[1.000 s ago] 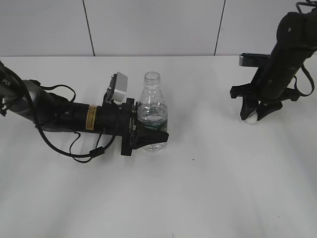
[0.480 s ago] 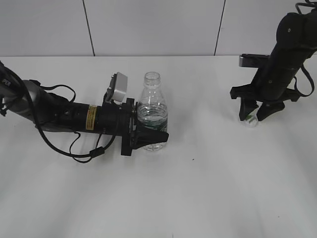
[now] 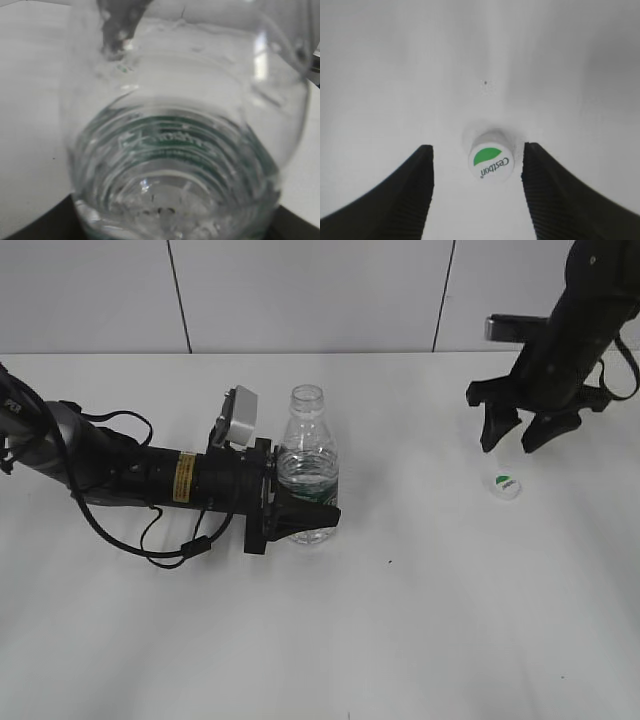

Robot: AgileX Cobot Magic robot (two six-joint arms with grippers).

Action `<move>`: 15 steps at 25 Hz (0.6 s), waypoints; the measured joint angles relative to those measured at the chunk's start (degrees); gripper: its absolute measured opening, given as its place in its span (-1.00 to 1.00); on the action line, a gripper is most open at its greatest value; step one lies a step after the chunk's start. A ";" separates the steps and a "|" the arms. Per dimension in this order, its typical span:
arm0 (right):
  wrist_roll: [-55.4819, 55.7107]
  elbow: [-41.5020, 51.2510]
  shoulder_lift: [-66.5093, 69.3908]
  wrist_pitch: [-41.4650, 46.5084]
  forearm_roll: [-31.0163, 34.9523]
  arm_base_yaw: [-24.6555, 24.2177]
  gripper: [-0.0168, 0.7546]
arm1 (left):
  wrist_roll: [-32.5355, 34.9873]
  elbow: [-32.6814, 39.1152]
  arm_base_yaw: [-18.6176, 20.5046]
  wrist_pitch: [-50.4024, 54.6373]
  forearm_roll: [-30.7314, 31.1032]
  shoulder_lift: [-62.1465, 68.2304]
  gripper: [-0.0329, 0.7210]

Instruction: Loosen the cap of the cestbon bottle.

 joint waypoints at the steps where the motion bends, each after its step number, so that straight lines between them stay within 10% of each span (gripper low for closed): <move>1: 0.00 -1.05 -0.49 0.92 -0.06 0.00 0.17 | -0.06 0.00 0.00 0.00 0.00 0.00 0.16; 15: -0.05 -11.73 -3.83 7.33 -0.22 0.00 0.17 | -0.23 0.00 0.00 0.00 0.00 0.00 0.17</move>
